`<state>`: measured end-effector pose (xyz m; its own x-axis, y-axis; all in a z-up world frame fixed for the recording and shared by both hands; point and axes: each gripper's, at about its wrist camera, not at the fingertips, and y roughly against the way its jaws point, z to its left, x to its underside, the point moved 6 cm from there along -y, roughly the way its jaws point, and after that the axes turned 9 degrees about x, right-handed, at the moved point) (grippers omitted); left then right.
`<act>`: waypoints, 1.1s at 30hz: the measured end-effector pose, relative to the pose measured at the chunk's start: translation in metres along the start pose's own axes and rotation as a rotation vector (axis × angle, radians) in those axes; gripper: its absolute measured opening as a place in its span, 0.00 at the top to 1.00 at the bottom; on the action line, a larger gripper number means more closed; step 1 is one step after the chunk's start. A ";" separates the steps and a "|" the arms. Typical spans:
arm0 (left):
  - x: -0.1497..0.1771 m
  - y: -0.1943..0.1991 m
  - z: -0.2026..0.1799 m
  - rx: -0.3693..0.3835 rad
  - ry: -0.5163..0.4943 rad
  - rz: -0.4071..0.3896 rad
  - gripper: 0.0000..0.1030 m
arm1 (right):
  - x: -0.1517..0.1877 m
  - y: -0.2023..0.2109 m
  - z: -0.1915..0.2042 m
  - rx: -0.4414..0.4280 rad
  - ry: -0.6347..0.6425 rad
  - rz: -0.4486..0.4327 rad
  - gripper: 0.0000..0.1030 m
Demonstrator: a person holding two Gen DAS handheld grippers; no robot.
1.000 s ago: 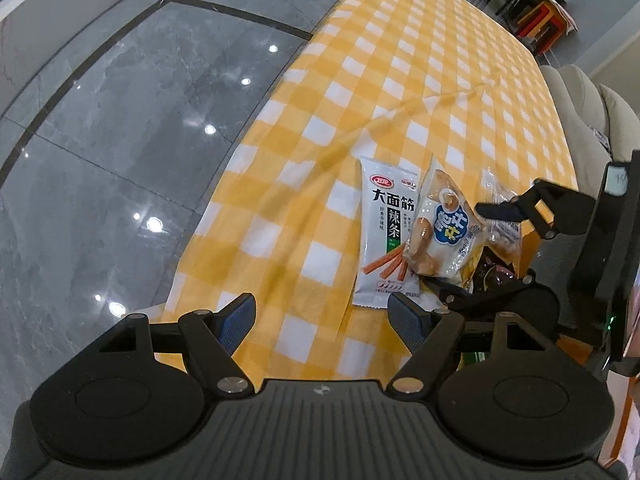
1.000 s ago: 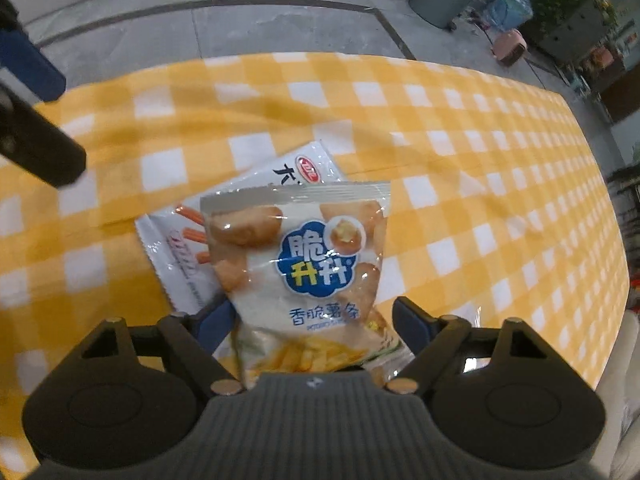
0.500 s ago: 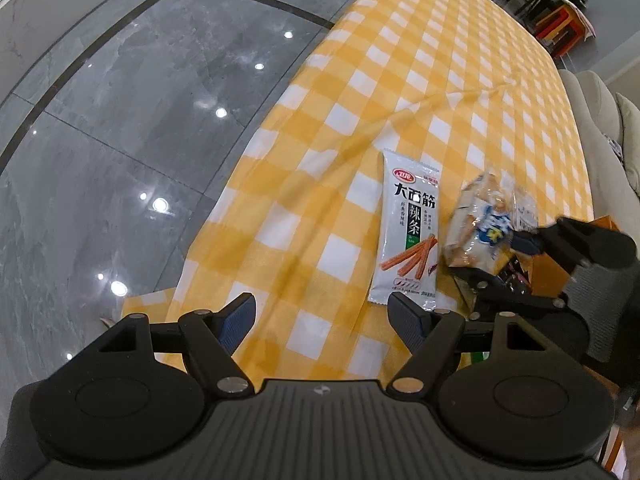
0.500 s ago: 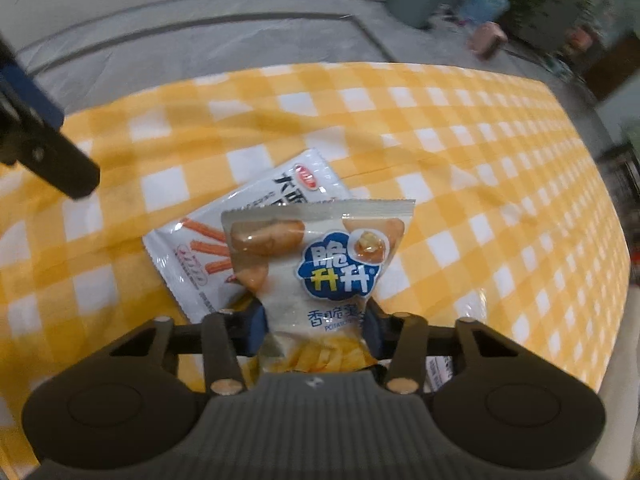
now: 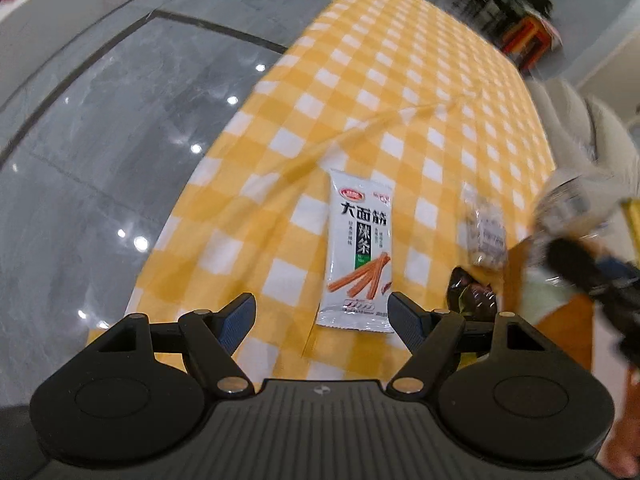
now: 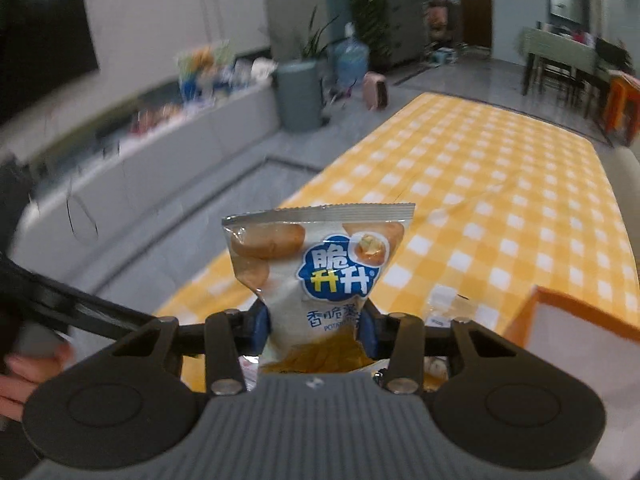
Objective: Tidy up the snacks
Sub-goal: 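Carry the chip bag toward the box while the left gripper grasps the white spicy-strip bag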
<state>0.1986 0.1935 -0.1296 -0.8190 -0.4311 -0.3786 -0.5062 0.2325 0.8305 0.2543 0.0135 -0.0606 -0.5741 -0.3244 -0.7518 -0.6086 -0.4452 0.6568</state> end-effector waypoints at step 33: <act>-0.016 -0.085 -0.044 -0.202 -0.250 -0.004 0.45 | 0.025 0.048 -0.057 -0.070 -0.272 -0.074 0.58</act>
<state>0.2666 0.1420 -0.1761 -0.8708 -0.1981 -0.4499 -0.4663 0.0431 0.8836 0.2419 -0.0634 -0.0508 -0.6608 -0.0573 -0.7484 -0.6208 -0.5186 0.5879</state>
